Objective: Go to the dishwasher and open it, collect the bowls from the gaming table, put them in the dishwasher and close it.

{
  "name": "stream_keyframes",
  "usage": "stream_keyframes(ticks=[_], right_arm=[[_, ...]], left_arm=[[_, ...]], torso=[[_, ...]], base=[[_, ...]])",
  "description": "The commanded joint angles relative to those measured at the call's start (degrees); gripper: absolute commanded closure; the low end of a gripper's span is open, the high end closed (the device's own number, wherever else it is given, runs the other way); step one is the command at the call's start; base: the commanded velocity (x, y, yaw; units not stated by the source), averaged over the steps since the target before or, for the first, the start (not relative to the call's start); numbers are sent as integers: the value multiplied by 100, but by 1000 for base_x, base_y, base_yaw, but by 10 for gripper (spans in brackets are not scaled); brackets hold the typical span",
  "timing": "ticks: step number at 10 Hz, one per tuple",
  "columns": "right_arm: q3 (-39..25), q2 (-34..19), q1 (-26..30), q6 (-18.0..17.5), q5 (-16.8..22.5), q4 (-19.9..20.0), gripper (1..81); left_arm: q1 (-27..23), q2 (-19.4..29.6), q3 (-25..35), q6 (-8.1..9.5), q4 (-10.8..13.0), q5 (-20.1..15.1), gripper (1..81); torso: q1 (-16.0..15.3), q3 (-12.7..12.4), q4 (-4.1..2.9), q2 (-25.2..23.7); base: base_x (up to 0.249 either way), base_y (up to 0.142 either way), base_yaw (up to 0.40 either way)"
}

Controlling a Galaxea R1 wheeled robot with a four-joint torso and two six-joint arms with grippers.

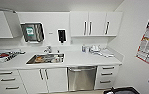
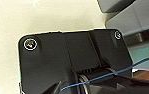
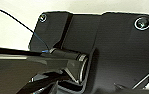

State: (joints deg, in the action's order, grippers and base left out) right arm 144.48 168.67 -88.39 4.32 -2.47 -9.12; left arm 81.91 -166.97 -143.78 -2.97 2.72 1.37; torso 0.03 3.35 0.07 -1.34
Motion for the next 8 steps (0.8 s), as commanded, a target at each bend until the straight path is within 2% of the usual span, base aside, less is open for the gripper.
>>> stream_keyframes(ticks=[1, 3, 8], right_arm=[[-35, -15, 256, 17, 291, -46, 10], [-27, -24, 264, 17, 291, -37, 10], [-35, -15, 282, 17, 291, -46, 10]], left_arm=[[-320, 41, 42, -1, -35, -286, 10], [-320, 50, 42, -1, -35, -286, 10], [-311, 59, 42, -10, -35, -286, 10]], torso=[[-3, 0, 0, 0], [-3, 0, 0, 0], [-3, 0, 0, 0]], base=[[81, 0, 0], [81, 0, 0], [81, 61, 0]])
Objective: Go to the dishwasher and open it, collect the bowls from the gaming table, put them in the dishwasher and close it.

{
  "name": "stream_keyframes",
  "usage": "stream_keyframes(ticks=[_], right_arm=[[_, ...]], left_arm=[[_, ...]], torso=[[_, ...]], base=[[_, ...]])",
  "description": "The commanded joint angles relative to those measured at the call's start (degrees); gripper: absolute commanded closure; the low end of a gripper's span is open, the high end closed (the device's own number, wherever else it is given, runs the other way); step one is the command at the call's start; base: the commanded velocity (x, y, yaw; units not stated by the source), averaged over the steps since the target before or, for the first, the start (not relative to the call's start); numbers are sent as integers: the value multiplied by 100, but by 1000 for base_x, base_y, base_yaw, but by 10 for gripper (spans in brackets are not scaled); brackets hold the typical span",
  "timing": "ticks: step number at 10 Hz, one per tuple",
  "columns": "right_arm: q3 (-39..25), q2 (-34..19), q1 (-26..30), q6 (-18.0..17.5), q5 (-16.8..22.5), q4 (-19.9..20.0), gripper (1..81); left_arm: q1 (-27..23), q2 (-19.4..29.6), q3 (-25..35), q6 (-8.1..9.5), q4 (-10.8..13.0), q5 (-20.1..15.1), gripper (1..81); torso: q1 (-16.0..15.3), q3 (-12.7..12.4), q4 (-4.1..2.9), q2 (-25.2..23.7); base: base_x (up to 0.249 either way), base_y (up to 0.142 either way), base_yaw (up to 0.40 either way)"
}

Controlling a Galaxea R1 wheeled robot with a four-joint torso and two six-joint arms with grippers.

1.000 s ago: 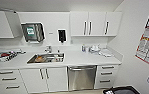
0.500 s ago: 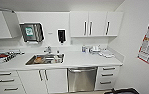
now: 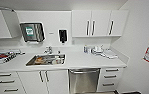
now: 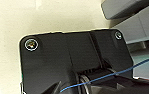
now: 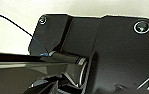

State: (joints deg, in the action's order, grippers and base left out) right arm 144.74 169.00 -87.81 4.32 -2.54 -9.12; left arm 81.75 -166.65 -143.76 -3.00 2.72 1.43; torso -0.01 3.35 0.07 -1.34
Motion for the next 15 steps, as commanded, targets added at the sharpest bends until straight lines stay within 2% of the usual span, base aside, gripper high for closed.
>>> stream_keyframes(ticks=[1, 4, 15], right_arm=[[-61, -39, 224, 17, 298, -46, 10], [-60, -48, 224, 25, 298, -64, 10], [-61, -39, 215, 17, 298, -90, 10]], left_arm=[[-304, 26, 41, -8, -26, -292, 10], [-304, 26, 41, -8, -26, -283, 10], [-295, 26, 41, -8, -26, -283, 10]], torso=[[0, 0, 0, 0], [-2, 0, 0, 0], [1, 0, 0, -2]], base=[[81, 61, 0], [80, 61, 0], [83, 0, 0]])
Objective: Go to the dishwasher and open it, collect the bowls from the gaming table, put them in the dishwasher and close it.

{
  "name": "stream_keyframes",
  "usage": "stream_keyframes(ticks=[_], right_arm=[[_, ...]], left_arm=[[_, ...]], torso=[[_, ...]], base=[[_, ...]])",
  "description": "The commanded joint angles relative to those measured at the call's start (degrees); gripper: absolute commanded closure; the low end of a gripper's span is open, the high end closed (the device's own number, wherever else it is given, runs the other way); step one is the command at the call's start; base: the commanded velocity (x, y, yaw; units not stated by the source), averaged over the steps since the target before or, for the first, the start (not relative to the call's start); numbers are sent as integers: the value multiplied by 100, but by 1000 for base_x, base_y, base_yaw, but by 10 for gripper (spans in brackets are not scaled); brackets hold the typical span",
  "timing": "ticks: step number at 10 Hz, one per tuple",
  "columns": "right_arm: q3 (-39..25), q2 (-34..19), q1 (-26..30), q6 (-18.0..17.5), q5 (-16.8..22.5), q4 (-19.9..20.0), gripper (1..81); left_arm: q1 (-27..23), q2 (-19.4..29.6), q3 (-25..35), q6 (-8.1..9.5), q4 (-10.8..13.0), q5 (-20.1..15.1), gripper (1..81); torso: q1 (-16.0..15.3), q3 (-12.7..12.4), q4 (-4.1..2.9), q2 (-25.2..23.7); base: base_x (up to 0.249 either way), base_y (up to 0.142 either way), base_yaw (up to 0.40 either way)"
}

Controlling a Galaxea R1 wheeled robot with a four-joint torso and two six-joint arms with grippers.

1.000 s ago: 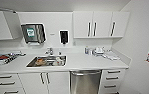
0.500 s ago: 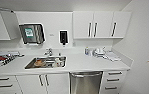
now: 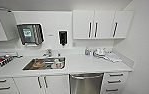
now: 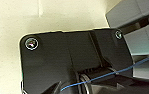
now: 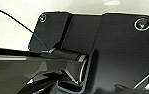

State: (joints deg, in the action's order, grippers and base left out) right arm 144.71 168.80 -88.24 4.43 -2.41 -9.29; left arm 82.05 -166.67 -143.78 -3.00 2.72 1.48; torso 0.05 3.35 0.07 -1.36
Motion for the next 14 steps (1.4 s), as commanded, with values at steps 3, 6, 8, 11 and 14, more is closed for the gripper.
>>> stream_keyframes(ticks=[3, 6, 8, 11, 14], right_arm=[[-50, -20, 249, 6, 285, -73, 10], [-50, -28, 249, 6, 285, -73, 10], [-58, -20, 258, 6, 285, -73, 10], [-50, -20, 249, 6, 285, -73, 10], [-50, -11, 249, 6, 285, -82, 10]], left_arm=[[-326, 28, 51, -8, -26, -288, 10], [-326, 28, 51, -8, -26, -288, 10], [-326, 37, 43, -8, -26, -288, 10], [-317, 19, 51, -8, -17, -289, 10], [-308, 28, 51, -17, -17, -288, 10]], torso=[[-5, 0, 0, 0], [-5, 0, 0, -2], [-5, 0, 0, 0], [-5, 0, 0, 0], [-5, 0, 0, 0]], base=[[84, 20, 0], [84, 64, 0], [84, 64, 0], [84, 0, 0], [86, 0, 0]])
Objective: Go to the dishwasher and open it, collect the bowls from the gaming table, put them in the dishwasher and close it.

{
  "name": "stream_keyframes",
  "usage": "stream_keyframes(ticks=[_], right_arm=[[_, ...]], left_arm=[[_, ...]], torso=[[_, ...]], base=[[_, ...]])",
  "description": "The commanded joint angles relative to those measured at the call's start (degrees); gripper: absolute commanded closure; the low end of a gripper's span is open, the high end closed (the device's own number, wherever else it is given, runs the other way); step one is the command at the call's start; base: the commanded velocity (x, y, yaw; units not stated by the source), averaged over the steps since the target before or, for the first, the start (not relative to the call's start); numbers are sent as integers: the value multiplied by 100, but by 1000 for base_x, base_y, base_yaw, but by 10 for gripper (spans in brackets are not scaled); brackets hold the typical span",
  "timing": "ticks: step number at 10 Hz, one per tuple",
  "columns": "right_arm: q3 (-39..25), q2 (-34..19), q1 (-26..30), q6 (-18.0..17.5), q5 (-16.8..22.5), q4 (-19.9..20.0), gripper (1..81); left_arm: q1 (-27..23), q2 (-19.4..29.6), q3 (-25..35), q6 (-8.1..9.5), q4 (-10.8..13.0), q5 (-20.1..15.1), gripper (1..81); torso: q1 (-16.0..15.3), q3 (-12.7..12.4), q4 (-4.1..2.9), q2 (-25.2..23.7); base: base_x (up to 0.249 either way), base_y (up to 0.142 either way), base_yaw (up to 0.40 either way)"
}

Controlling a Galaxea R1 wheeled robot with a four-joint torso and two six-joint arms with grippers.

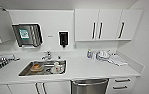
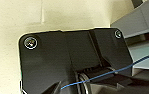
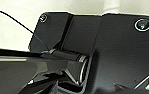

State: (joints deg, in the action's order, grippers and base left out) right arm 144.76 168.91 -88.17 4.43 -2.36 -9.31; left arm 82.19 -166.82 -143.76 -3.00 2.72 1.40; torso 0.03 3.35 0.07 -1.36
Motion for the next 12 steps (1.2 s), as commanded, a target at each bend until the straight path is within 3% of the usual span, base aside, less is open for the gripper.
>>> stream_keyframes(ticks=[1, 7, 12], right_arm=[[-55, -31, 243, 6, 280, -79, 10], [-46, -31, 234, 6, 280, -79, 10], [-46, -31, 234, 6, 280, -79, 10]], left_arm=[[-321, 43, 50, -17, -17, -281, 10], [-313, 43, 42, -16, -26, -281, 10], [-304, 43, 50, -17, -26, -281, 10]], torso=[[-3, 0, 0, 0], [-6, 0, 0, 2], [-3, -2, 0, -5]], base=[[86, 0, 0], [29, 0, 0], [45, 51, 0]])
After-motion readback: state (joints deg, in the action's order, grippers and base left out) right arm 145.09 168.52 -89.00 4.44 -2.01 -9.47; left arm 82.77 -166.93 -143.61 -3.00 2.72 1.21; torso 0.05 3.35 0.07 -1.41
